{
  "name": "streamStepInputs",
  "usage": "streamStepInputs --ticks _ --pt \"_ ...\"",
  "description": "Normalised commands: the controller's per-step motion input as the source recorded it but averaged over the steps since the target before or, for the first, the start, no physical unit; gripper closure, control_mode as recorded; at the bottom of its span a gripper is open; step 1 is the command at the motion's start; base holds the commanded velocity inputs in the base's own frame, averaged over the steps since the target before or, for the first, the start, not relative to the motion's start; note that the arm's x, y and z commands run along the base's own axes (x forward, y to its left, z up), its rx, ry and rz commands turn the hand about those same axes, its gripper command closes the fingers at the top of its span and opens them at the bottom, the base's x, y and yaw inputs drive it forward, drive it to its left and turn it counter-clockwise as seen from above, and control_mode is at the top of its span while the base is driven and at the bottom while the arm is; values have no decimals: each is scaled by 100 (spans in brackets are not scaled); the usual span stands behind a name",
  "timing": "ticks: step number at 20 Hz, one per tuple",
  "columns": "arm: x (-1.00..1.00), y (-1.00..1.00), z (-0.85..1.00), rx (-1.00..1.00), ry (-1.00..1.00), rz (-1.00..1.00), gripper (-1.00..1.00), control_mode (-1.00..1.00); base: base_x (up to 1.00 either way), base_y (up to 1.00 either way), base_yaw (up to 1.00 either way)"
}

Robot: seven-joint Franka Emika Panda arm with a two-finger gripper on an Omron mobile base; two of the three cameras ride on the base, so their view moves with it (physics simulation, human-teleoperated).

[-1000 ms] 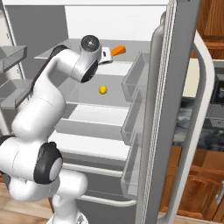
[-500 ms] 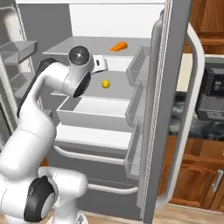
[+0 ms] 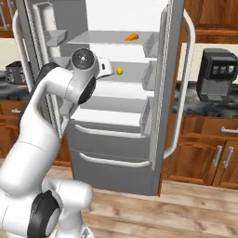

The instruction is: Take the cheese, chicken drumstick, and lemon from the fridge and place them on the plate on the dining counter to create an appetizer plate.

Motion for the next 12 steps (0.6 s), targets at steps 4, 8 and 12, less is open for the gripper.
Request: streamStepInputs --ticks 4,8,12 --pt "0 0 0 0 0 0 100 100 -90 -42 6" --pt "0 0 0 0 0 0 100 100 -58 -62 32" --pt "0 0 0 0 0 0 100 100 -23 -63 41"
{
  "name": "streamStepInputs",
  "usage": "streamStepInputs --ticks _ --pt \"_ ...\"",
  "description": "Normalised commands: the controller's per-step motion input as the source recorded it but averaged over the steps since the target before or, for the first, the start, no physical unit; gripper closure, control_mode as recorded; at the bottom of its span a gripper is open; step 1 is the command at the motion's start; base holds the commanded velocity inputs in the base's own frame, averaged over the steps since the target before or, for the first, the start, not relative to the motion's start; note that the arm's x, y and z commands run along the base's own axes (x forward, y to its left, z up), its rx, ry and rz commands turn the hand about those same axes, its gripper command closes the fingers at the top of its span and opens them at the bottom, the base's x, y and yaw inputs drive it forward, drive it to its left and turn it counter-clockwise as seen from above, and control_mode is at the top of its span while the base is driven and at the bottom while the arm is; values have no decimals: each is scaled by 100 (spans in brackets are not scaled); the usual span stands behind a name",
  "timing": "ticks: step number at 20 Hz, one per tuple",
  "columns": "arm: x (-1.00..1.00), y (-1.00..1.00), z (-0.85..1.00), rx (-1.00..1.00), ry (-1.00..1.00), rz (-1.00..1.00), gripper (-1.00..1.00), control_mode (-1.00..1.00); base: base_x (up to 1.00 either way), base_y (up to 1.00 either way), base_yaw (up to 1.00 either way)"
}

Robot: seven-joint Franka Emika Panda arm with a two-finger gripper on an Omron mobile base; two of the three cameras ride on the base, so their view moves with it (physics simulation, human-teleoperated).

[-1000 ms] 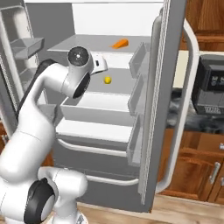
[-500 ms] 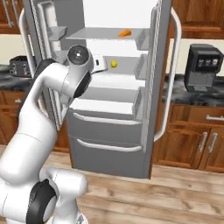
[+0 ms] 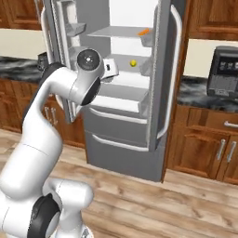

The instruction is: Take the cheese, chicken drumstick, and lemon from the fridge and place them on the plate on the dining counter to create an appetizer plate.

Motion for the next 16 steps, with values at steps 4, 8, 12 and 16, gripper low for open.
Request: streamStepInputs --ticks 4,8,12,16 --pt "0 0 0 0 0 0 100 100 -4 -35 50" --pt "0 0 0 0 0 0 100 100 0 -20 62" --pt "0 0 0 0 0 0 100 100 0 -17 70" --pt "0 0 0 0 0 0 100 100 -24 -17 68"
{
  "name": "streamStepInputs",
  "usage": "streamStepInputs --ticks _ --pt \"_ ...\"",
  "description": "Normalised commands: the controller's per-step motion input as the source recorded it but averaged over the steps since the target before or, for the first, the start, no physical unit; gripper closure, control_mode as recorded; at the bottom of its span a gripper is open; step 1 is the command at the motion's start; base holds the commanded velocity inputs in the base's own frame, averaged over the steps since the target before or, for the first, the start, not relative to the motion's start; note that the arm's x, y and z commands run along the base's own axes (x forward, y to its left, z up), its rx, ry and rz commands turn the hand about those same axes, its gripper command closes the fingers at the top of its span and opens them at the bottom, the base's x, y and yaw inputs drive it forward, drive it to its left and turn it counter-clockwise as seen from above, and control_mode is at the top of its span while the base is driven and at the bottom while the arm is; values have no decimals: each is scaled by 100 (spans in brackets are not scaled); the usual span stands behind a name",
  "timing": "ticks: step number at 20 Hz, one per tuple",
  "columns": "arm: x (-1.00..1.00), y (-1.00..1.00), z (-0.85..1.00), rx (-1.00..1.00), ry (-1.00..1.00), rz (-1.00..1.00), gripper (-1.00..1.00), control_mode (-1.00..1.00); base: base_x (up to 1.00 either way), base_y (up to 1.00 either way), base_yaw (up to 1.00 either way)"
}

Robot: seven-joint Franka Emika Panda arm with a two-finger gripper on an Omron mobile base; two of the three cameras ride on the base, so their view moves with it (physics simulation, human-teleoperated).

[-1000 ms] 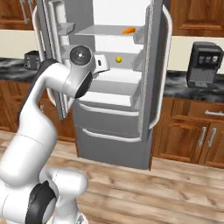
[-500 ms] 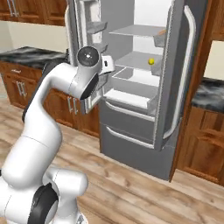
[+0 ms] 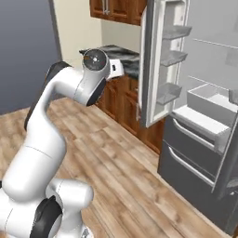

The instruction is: Take the cheese, chicken drumstick, and lemon from the fridge and place them on the plate on the dining counter to create an appetizer plate.

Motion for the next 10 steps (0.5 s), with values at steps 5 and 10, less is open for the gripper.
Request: streamStepInputs --ticks 5,10 --pt "0 0 0 0 0 0 100 100 -72 -29 63" --pt "0 0 0 0 0 0 100 100 -99 -38 58"
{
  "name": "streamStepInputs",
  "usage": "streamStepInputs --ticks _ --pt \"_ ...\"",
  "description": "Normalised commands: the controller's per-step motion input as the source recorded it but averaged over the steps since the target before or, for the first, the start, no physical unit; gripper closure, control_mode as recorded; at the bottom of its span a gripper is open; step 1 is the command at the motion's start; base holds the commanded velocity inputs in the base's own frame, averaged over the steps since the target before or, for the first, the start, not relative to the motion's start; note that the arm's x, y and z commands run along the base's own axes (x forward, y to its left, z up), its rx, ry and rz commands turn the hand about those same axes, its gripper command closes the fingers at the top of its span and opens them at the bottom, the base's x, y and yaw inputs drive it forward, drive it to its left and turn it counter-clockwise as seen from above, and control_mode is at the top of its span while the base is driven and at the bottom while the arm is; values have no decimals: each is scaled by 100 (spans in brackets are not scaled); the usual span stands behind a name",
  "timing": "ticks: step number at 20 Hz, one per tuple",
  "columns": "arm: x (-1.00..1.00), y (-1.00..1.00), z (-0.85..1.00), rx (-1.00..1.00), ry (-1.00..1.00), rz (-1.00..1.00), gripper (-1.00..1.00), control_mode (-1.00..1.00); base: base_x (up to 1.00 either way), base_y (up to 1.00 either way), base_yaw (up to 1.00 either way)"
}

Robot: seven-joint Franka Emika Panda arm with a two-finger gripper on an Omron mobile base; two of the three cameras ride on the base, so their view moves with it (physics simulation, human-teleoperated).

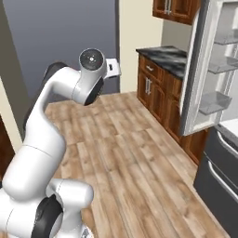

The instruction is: Take the cheese, chicken drumstick, and lemon from the fridge and place them on the plate on the dining counter to create an appetizer plate.

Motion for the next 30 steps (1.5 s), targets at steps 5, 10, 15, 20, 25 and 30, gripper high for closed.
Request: streamStepInputs --ticks 5,10,15,20,25,30 --pt "0 0 0 0 0 0 100 100 -100 -40 46" --pt "0 0 0 0 0 0 100 100 -100 -41 47" --pt "0 0 0 0 0 0 100 100 -97 -18 58" --pt "0 0 0 0 0 0 100 100 -68 -1 77" --pt "0 0 0 0 0 0 100 100 -56 0 83" --pt "0 0 0 0 0 0 100 100 -50 -2 79"
